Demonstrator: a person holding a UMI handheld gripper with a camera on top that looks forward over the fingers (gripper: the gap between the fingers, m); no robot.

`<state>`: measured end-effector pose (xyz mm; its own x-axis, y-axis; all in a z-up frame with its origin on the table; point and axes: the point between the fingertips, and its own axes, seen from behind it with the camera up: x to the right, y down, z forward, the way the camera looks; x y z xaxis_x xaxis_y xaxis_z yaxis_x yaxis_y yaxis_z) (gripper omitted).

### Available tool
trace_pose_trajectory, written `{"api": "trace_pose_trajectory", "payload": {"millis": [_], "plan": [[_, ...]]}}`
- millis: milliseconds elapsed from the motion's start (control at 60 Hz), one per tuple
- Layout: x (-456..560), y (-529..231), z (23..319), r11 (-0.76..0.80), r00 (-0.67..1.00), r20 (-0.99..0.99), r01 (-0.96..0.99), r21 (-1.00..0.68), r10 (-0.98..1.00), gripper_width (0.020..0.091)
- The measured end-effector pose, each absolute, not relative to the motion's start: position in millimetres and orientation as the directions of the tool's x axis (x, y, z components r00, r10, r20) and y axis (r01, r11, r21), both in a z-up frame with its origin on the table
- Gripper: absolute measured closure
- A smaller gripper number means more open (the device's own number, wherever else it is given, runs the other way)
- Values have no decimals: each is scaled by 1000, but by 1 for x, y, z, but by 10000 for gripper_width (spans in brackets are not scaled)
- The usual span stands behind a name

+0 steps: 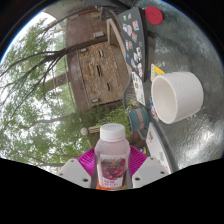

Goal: Pour water

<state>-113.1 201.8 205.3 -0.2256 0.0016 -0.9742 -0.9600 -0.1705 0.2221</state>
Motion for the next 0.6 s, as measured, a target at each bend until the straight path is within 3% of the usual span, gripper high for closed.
{"api": "trace_pose_trajectory", "payload": {"millis": [83, 133, 233, 350, 483, 533, 600], "plan": [[-96, 195, 212, -151, -491, -871, -862, 483, 15, 695], [-89, 206, 200, -157, -598, -800, -795, 586, 43, 695], [-86, 210, 201, -92, -716, -696, -697, 711, 54, 696], [-81, 202, 181, -112, -736, -676, -675, 729, 43, 695], [-91, 216, 186, -40, -709, -705, -704, 709, -16, 694], [-92, 207, 184, -116, -634, -773, -767, 631, -18, 694], [-103, 187, 220, -170, -466, -885, -872, 460, 0, 694]]}}
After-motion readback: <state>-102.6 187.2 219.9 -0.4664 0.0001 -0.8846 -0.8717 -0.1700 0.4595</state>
